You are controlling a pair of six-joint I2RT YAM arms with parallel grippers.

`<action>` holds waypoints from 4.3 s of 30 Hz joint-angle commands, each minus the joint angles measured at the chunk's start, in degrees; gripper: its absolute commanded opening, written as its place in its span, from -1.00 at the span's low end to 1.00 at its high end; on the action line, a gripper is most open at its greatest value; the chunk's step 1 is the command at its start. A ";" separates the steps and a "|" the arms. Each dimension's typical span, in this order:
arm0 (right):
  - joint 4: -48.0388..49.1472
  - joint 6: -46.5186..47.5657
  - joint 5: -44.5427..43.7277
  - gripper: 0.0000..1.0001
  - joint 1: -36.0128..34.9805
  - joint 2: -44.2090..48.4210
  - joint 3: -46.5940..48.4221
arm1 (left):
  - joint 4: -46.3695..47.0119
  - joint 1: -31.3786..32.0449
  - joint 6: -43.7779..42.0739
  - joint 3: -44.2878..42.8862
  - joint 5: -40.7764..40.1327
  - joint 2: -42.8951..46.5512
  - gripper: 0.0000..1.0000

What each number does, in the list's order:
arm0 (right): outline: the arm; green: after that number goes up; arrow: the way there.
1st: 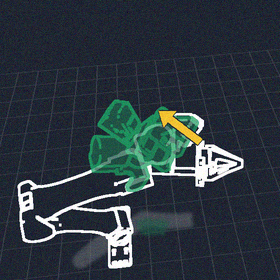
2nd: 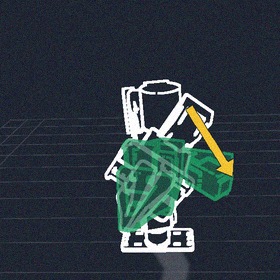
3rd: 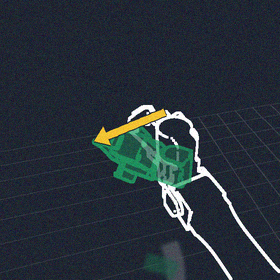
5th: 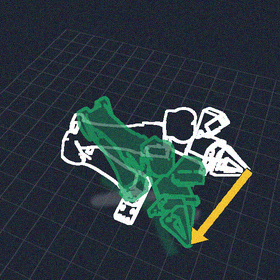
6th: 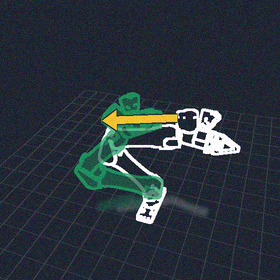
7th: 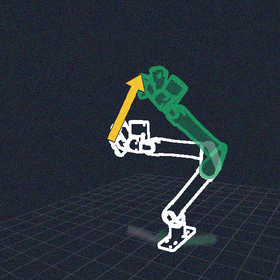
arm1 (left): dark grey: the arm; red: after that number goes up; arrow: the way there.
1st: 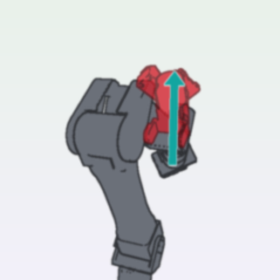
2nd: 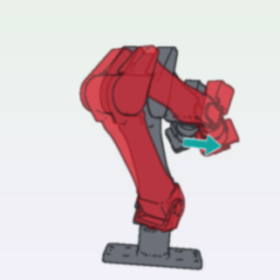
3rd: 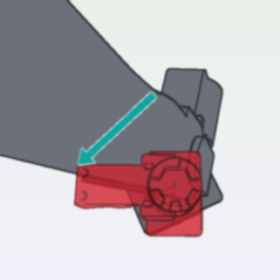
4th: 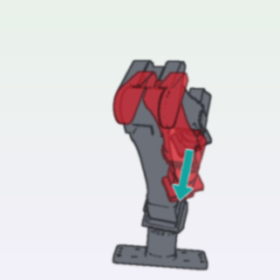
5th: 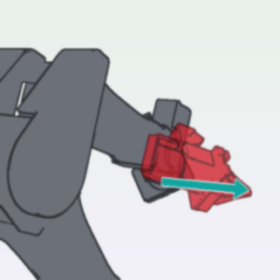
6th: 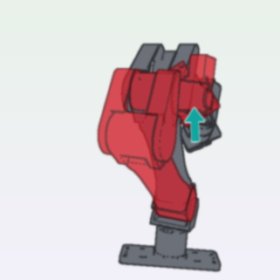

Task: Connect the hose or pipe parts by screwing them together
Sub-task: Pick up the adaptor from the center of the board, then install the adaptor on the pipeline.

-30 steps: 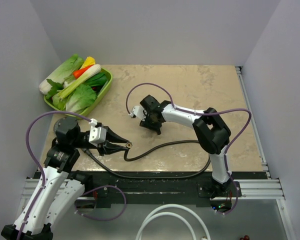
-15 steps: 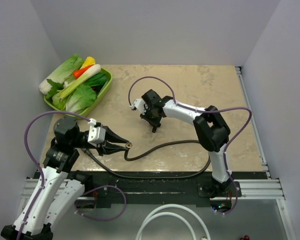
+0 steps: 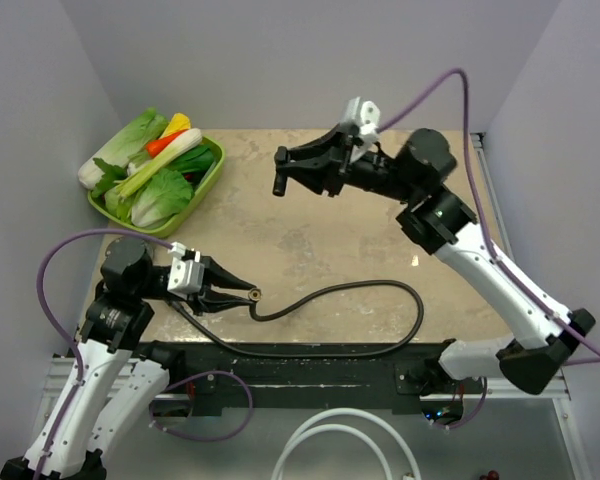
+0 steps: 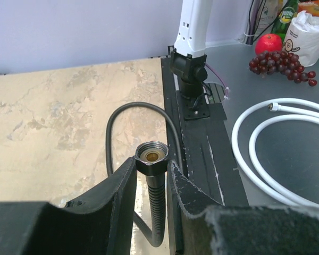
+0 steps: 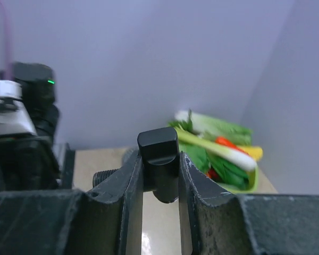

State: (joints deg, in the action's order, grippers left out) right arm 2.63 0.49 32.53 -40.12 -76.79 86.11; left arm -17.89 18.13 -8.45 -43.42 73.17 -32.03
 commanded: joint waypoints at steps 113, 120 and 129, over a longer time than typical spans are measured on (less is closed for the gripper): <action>25.84 -28.62 33.65 -1.00 -11.65 -7.67 -10.78 | 47.25 0.06 41.05 2.90 -9.88 1.36 -1.00; 20.85 -26.08 32.42 -1.00 -11.82 -7.76 -10.43 | 46.02 0.06 40.00 2.46 -10.06 1.53 -1.00; 8.79 -16.05 30.48 -1.00 -11.82 -6.44 -6.83 | 44.26 0.06 38.95 2.29 -10.50 1.88 -1.00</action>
State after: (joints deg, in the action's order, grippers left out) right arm 20.75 -22.44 65.56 -51.48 -82.74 78.28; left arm 20.36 18.02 30.81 -37.80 66.48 -31.24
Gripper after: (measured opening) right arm 0.277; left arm 0.301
